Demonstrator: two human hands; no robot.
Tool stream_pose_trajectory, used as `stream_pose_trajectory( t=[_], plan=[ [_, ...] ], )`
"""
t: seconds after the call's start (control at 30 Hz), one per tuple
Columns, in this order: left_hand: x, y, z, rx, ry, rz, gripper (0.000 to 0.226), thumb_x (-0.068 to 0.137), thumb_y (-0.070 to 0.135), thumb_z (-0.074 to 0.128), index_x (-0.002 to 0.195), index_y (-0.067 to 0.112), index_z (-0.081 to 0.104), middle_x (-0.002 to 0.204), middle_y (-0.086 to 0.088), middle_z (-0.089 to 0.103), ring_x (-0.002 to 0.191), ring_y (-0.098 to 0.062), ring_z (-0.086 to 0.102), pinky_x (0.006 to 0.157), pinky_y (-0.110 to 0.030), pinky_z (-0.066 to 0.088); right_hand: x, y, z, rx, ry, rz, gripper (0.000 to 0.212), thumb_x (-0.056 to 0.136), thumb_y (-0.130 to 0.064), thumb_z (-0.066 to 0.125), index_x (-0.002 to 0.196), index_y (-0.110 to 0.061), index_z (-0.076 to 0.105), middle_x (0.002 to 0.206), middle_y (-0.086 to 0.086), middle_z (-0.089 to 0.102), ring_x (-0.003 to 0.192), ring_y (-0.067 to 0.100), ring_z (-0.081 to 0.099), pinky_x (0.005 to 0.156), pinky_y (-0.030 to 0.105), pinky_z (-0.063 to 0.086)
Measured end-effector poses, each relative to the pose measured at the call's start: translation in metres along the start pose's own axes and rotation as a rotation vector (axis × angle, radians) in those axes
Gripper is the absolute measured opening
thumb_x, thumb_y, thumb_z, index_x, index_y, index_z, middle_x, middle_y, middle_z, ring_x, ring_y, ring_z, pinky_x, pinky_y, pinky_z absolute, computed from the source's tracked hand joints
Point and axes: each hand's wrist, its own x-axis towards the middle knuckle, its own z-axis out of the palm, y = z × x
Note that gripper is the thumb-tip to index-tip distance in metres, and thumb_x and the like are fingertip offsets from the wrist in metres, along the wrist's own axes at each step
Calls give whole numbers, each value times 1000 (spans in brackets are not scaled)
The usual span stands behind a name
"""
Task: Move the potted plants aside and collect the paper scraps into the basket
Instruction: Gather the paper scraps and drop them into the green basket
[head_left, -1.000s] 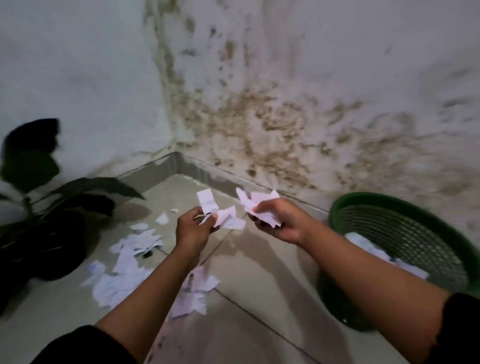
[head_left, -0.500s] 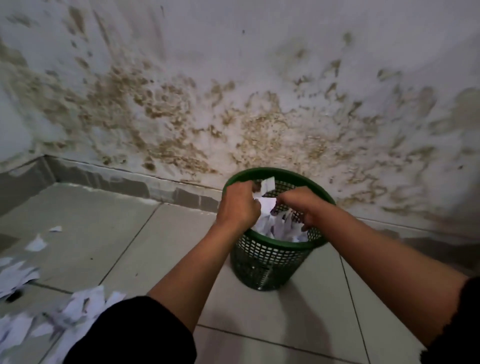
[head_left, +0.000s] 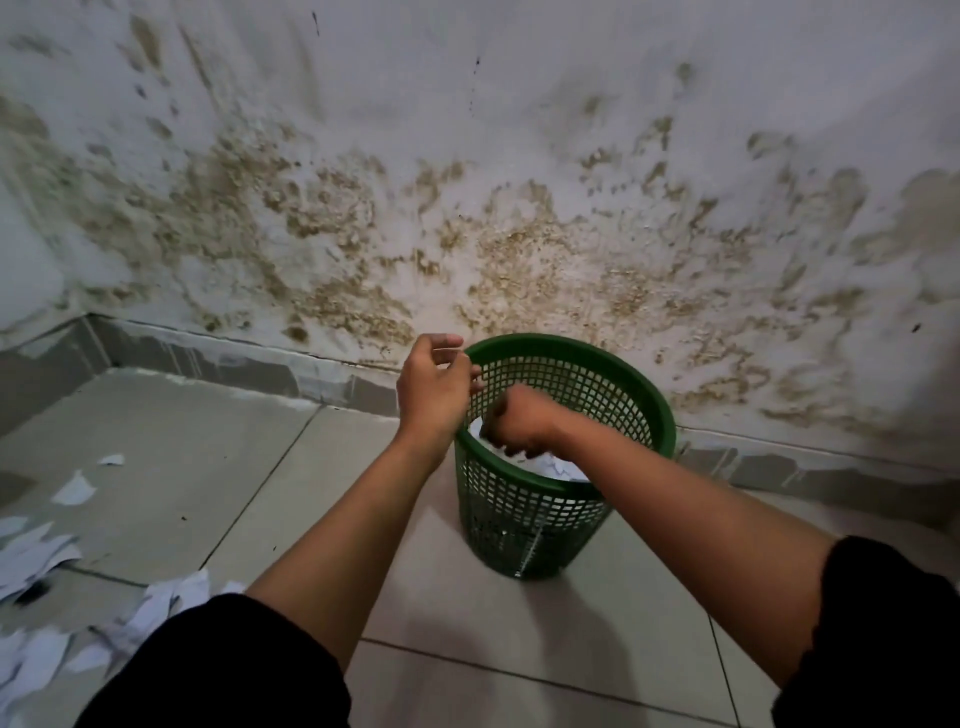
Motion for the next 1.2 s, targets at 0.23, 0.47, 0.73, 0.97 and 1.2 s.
stream_pose_trajectory(
  t=[0.23, 0.47, 0.73, 0.97, 1.2],
  plan=[
    [15, 18, 4, -869, 89, -334, 11, 95, 4, 45, 105, 1, 46, 76, -11, 54, 65, -19, 59, 56, -21, 56, -20, -24, -11, 955, -26, -93, 19, 95, -10, 42, 88, -4, 59, 70, 9, 55, 61, 18, 54, 59, 26, 54],
    [25, 12, 12, -876, 270, -276, 5, 94, 4, 44, 96, 4, 48, 69, -9, 52, 55, -16, 56, 53, -21, 55, -27, -3, -14, 1092, -201, -157, 15, 83, 10, 60, 95, 3, 65, 74, 10, 71, 66, 15, 71, 62, 22, 59],
    [22, 0, 12, -661, 370, -159, 4, 92, 6, 42, 93, 7, 46, 63, -7, 52, 45, -14, 52, 48, -24, 46, -34, -6, -8, 1019, -90, -148, 11, 84, 11, 58, 83, 3, 67, 75, 14, 66, 60, 14, 66, 62, 21, 59],
    [11, -36, -44, 31, 261, -6, 9, 92, 20, 45, 92, 12, 51, 76, -6, 59, 63, -19, 57, 63, -29, 52, -35, -33, 29, -63, 623, -555, 19, 79, -12, 61, 91, -15, 75, 87, 4, 74, 81, 19, 68, 76, 33, 55],
    [-50, -146, -83, 1018, -459, -63, 45, 93, 24, 32, 107, -4, 65, 113, -23, 65, 107, -36, 59, 94, -37, 46, -39, -35, 63, -687, 643, -530, 24, 85, -4, 50, 104, -6, 63, 119, 15, 46, 116, 32, 38, 60, 33, 38]
  ],
)
